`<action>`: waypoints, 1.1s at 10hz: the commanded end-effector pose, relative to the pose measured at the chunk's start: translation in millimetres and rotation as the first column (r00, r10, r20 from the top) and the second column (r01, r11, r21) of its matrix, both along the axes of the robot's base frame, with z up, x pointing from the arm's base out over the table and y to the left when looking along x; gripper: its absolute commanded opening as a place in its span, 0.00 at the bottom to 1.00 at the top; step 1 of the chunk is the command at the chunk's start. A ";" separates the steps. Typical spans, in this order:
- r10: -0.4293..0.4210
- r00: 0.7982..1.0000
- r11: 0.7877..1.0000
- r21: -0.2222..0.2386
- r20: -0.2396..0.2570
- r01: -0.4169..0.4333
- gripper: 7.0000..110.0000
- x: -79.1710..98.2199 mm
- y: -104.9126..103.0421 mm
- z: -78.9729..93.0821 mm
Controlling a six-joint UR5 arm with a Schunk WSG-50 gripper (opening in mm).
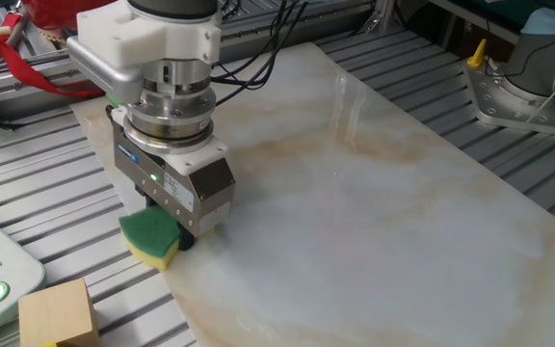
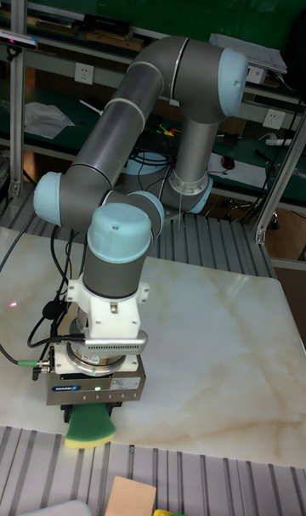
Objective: Clean the tabletop with a sponge
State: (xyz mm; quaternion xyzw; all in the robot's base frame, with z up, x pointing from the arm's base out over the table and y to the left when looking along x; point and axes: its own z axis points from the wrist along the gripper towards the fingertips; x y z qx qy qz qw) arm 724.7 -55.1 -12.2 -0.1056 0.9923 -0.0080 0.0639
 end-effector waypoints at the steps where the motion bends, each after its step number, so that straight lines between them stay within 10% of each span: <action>1: -0.012 1.000 1.000 0.022 -0.001 0.012 0.00 0.5 3.9 1.0; 11: -0.016 1.000 0.999 0.040 -0.006 0.017 0.00 -3.6 18.9 1.9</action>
